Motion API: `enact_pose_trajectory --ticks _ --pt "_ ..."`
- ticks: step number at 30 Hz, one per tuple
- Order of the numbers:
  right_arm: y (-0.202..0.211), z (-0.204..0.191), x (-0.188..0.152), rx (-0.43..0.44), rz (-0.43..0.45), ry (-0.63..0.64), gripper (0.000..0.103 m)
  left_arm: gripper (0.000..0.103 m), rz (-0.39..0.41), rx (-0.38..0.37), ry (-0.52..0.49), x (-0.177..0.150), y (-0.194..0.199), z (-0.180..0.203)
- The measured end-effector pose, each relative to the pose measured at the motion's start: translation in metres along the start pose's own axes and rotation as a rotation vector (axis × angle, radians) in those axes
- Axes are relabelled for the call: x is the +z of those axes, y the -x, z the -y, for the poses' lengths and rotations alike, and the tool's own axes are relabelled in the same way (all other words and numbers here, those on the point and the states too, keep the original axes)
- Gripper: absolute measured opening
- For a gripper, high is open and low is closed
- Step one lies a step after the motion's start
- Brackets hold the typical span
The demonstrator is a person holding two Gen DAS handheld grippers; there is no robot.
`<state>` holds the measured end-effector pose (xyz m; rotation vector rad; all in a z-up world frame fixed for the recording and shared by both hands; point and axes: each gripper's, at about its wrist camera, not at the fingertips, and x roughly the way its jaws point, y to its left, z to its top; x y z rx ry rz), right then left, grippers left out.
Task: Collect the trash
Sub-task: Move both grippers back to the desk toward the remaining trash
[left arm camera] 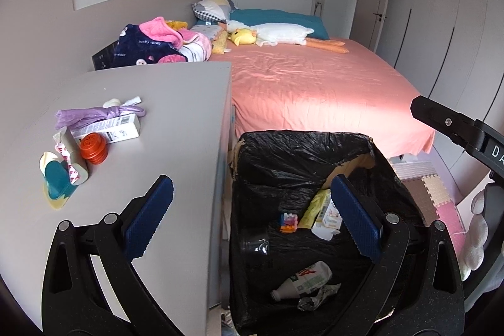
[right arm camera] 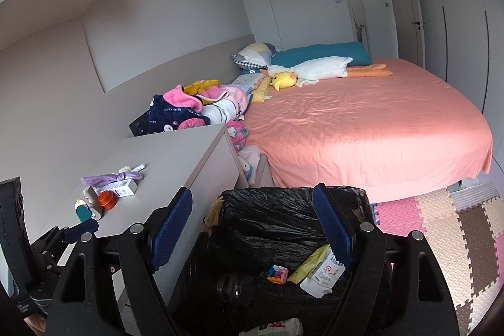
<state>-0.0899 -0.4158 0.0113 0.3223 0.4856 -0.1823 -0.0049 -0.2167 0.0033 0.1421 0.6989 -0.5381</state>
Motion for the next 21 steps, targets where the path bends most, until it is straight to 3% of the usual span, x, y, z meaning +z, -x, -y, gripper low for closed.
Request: enact_pose_trajectory --ticks 21 --pt "-0.050 -0.092 -0.015 0.118 -0.095 0.105 0.079 0.097 0.027 0.136 0.119 -0.011 0.023 -0.107"
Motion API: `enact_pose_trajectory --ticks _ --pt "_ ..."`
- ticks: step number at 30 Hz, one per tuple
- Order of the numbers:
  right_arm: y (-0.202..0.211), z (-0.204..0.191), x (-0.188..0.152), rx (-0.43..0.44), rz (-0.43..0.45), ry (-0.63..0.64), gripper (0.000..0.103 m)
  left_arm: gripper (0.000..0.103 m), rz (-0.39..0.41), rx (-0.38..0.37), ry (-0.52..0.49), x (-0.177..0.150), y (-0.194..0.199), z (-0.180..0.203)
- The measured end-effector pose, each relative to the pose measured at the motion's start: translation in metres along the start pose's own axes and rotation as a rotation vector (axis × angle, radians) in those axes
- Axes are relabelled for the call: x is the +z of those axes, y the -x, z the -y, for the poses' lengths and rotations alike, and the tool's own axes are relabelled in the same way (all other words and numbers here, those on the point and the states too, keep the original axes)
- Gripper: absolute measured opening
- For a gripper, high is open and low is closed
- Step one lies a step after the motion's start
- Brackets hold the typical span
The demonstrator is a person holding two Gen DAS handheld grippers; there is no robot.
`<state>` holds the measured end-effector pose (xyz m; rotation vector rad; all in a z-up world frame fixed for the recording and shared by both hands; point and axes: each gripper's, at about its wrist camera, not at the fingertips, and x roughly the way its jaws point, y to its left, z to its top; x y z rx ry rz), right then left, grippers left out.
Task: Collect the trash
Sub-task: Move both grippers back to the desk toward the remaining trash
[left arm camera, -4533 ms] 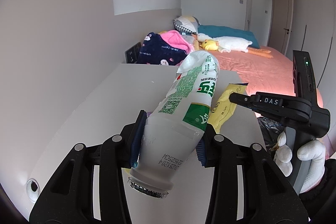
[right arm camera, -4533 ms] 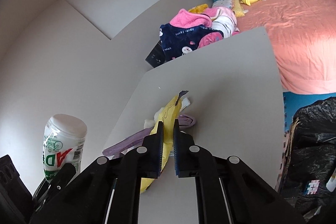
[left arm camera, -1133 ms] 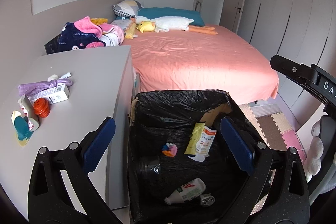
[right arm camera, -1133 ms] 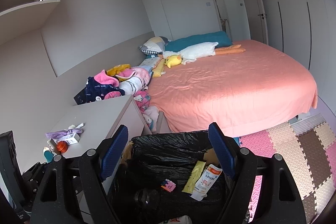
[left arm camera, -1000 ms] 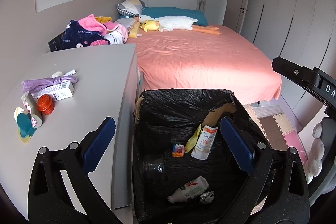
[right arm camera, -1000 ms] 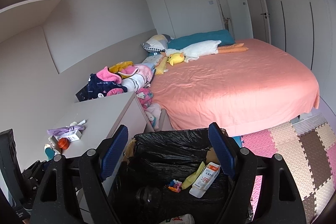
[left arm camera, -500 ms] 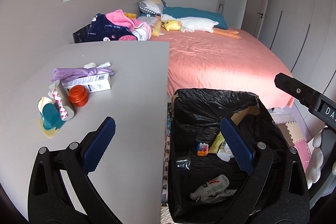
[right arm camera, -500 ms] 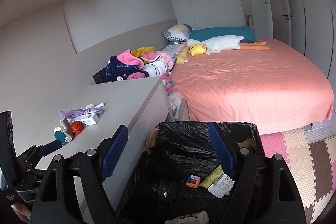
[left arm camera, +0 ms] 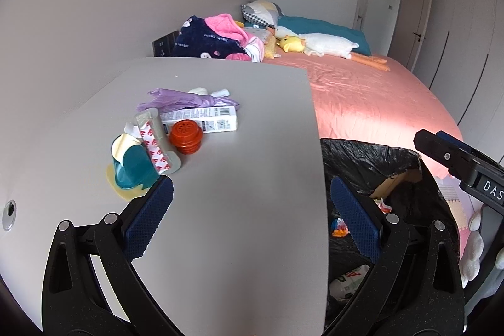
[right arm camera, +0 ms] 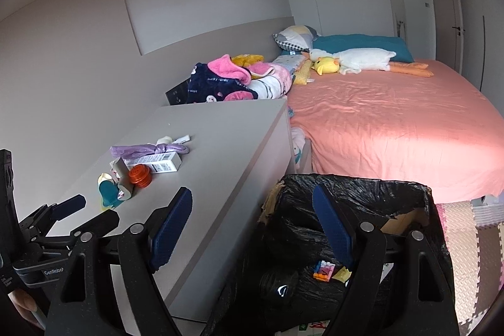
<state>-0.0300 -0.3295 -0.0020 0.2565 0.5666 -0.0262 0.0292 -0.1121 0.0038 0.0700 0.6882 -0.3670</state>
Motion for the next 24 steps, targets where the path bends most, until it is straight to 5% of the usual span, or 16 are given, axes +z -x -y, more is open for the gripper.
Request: enact_pose_trajectory --ticks 24 --pt "-0.084 -0.088 0.011 0.116 -0.119 0.085 0.079 0.097 0.003 0.174 0.086 0.004 -0.022 -0.104"
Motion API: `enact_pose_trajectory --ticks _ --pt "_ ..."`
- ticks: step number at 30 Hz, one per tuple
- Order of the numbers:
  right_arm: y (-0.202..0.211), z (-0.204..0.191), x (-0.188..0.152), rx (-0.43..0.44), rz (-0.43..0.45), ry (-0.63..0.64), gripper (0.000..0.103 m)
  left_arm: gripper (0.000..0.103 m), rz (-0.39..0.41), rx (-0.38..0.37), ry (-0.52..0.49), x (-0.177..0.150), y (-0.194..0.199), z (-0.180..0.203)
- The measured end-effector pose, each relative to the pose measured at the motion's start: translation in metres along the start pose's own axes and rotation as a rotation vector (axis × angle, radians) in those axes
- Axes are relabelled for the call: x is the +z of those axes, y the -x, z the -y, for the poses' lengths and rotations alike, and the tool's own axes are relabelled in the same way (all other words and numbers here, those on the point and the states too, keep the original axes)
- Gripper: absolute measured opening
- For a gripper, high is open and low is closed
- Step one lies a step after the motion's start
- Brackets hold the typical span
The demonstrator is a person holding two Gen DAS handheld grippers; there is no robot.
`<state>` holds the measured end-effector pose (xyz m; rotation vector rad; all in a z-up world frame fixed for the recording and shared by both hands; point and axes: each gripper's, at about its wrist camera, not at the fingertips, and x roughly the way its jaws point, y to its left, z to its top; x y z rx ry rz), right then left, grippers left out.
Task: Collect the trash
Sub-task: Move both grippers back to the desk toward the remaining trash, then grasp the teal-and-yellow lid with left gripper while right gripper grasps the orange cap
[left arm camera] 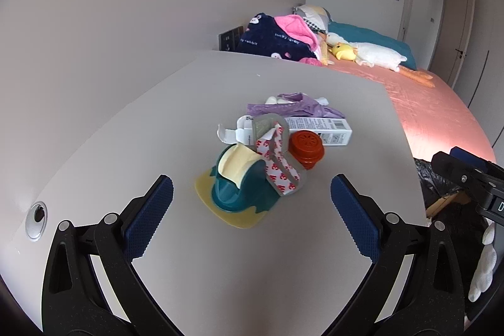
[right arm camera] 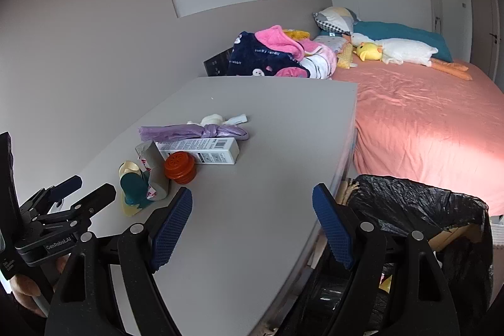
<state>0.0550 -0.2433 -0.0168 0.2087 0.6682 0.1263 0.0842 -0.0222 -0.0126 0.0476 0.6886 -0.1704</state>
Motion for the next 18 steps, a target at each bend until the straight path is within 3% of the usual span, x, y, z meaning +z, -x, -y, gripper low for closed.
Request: enact_pose_trajectory --ticks 10,18 --pt "-0.040 -0.034 0.013 0.056 -0.039 0.052 0.078 0.084 -0.041 0.031 -0.012 0.006 -0.032 -0.019" --pt "-0.073 -0.047 0.020 0.047 -0.112 0.065 0.068 0.079 -0.087 0.021 -0.040 0.011 -0.054 -0.023"
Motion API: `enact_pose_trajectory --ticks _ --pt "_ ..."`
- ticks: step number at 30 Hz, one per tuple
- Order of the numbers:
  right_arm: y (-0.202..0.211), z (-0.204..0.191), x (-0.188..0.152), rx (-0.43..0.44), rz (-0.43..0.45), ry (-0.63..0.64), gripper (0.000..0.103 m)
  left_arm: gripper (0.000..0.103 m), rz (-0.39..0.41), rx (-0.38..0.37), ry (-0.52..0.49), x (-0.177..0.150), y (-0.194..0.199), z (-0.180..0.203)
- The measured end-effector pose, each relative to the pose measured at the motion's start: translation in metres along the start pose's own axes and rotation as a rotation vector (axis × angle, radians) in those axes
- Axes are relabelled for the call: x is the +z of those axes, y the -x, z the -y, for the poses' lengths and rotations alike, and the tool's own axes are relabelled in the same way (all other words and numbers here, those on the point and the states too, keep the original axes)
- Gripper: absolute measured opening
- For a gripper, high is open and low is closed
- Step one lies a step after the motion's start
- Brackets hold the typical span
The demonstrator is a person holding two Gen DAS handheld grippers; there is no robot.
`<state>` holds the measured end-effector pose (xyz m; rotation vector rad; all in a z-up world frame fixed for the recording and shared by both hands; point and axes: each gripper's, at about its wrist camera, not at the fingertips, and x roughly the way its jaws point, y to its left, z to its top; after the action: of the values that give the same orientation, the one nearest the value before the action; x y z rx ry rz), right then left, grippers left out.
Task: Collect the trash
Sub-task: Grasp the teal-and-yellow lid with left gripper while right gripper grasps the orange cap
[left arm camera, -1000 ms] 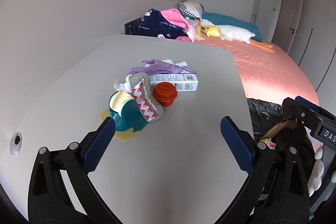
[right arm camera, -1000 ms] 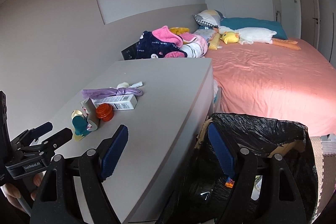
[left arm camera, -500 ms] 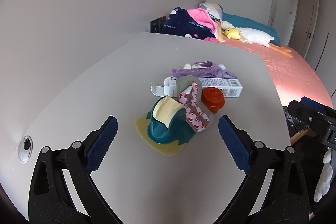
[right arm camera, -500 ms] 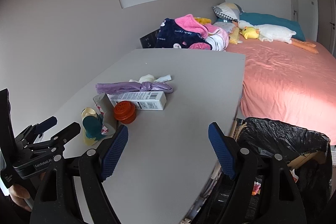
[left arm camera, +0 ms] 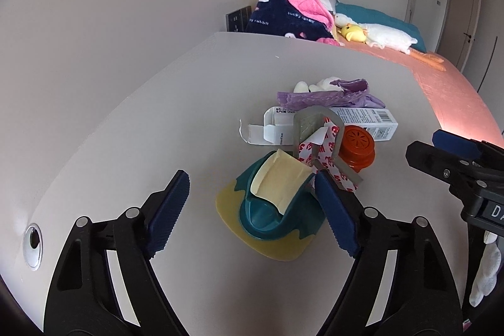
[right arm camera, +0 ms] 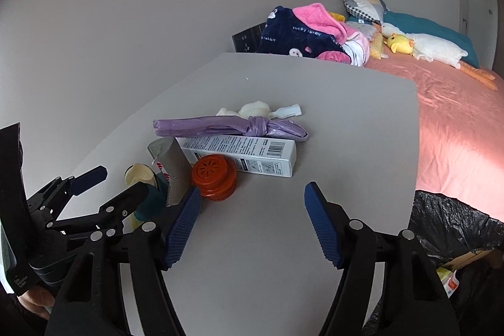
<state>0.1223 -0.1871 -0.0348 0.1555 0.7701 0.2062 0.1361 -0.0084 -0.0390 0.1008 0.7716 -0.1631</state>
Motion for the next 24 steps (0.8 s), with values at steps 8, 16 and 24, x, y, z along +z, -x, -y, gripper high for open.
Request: enact_pose_trajectory --ticks 8,16,24 --pt "-0.025 -0.004 0.008 0.011 -0.037 -0.005 0.067 0.047 -0.027 -0.045 -0.057 0.004 -0.014 0.005" --pt "-0.044 -0.016 0.013 0.041 -0.064 -0.016 0.067 0.046 -0.029 -0.022 -0.021 0.003 -0.010 -0.004" --pt "-0.060 -0.030 0.013 0.084 -0.126 0.019 0.046 0.046 -0.032 0.008 0.000 0.002 -0.004 -0.011"
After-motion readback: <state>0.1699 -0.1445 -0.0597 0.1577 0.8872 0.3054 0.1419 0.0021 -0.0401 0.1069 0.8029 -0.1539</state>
